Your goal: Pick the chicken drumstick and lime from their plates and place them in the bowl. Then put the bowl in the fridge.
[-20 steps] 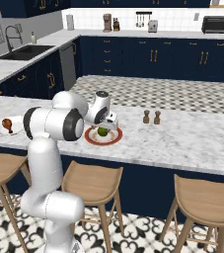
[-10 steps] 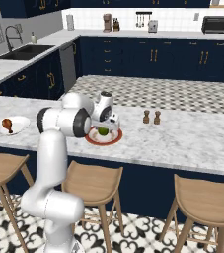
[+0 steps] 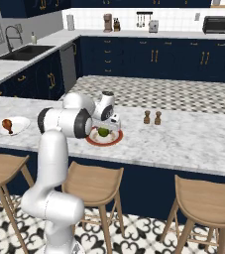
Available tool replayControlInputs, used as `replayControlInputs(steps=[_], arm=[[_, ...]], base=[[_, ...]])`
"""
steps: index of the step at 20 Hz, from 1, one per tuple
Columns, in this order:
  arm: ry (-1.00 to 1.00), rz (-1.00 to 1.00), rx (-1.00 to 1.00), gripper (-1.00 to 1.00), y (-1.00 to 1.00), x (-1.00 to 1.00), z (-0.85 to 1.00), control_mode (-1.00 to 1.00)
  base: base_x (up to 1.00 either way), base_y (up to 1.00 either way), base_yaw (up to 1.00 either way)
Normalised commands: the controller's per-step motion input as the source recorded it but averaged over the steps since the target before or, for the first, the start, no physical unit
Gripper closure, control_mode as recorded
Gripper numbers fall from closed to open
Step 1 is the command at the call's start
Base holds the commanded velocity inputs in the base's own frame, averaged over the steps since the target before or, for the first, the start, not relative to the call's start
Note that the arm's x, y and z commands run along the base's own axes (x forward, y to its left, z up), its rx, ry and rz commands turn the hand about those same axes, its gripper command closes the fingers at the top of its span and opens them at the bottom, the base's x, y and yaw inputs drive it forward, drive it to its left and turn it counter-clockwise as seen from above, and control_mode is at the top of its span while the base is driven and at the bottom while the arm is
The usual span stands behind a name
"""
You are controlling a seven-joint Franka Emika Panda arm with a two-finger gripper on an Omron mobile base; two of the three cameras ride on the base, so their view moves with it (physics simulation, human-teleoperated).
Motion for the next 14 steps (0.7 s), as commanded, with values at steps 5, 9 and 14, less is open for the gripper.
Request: replayControlInputs(steps=[5, 9, 14], arm=[[-0.04, -0.02, 0.01, 1.00, 0.17, -0.58, -0.09, -1.00], [-0.22, 0.00, 0.00, 1.00, 0.80, -0.78, 0.76, -1.00], [-0.05, 0.08, 0.00, 1.00, 1.00, -0.22, 0.80, -1.00]], base=[[0.00, 0.00, 0.00], [0.00, 0.00, 0.00], [0.00, 0.00, 0.00]])
